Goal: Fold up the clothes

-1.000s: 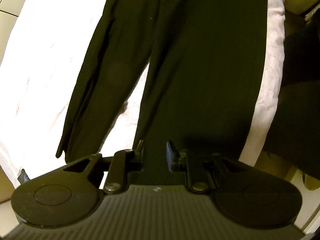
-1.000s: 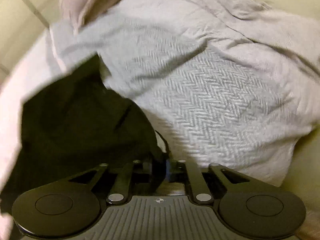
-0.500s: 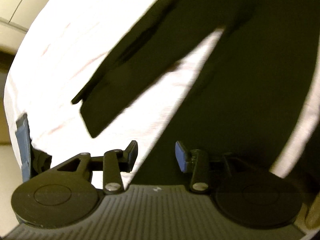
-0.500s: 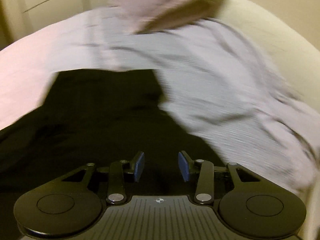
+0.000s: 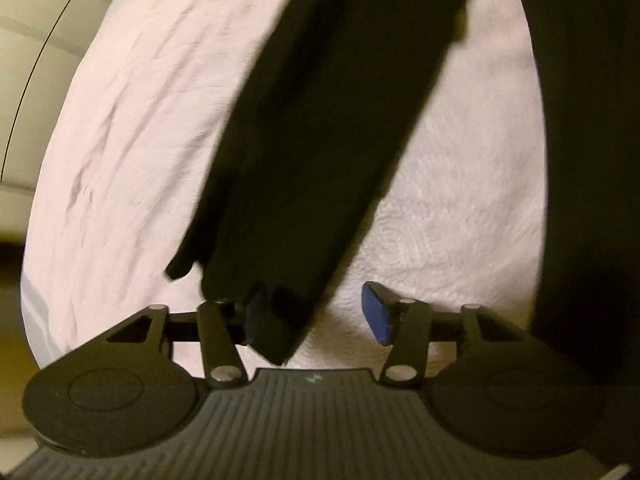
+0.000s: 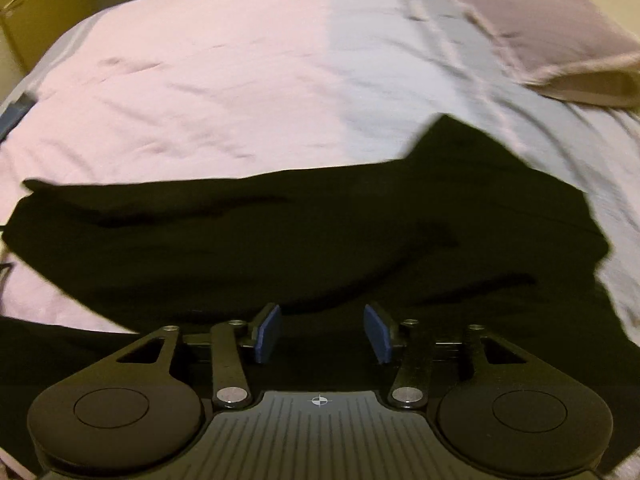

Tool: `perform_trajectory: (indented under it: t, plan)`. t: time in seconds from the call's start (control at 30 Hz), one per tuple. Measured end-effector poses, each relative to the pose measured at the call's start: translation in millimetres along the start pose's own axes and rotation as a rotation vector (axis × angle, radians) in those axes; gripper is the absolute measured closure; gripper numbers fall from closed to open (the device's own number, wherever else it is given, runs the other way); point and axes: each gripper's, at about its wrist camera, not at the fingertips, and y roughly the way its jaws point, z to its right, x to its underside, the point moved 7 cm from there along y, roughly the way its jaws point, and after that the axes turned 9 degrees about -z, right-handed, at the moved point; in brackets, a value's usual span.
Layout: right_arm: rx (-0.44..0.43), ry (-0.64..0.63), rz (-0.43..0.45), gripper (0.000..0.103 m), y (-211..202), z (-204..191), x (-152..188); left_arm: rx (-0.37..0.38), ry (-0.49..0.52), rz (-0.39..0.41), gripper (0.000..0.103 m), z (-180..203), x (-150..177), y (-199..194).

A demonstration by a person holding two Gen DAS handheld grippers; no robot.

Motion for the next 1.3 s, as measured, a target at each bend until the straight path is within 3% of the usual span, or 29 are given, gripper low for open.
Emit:
perform_trajectory:
  t: [0.03,0.07,0.13,0.23,0.43,0.5,0.6,0.7,0.77,0.9,1.07,1.17,1.3]
  plan:
    - [-0.007,-0.012,-0.009,0.052,6,-12,-3,-0.021,0.009,-0.003,0.086,-2,-1,6]
    - [-0.015,-0.019,-0.016,0.052,10,-21,-4,-0.028,0.005,-0.006,0.102,-5,-1,7]
    - [-0.023,-0.036,-0.02,0.052,12,-33,-9,-0.045,-0.015,0.001,0.102,-17,2,2]
    - [-0.023,-0.067,-0.018,0.052,9,-45,-15,-0.14,-0.051,0.027,0.102,-37,21,-33]
    - [-0.033,-0.103,-0.033,0.052,9,-53,-15,-0.023,-0.131,-0.106,0.102,-2,75,-62]
    - [-0.044,-0.109,-0.043,0.052,11,-51,-15,0.034,-0.064,-0.128,0.102,31,76,-53]
    - [-0.06,-0.119,-0.057,0.051,15,-49,-14,0.042,-0.054,-0.145,0.102,43,73,-46]
    - [-0.076,-0.129,-0.071,0.05,19,-46,-13,0.075,-0.151,-0.165,0.098,27,72,-46]
    - [-0.087,-0.136,-0.08,0.05,21,-44,-13,0.103,-0.22,-0.193,0.089,13,76,-49]
    - [-0.098,-0.208,-0.074,0.049,32,-27,-35,0.145,-0.356,-0.211,0.081,-24,89,-65]
    - [-0.059,-0.448,-0.054,0.049,57,-27,-81,0.125,-0.537,-0.164,0.07,-90,78,-56]
    - [0.013,-0.651,-0.062,0.049,82,-32,-100,0.159,-0.521,-0.117,0.06,-114,52,-26]
    - [0.114,-0.954,-0.07,0.046,117,-38,-117,0.203,-0.426,-0.095,0.055,-107,33,12]
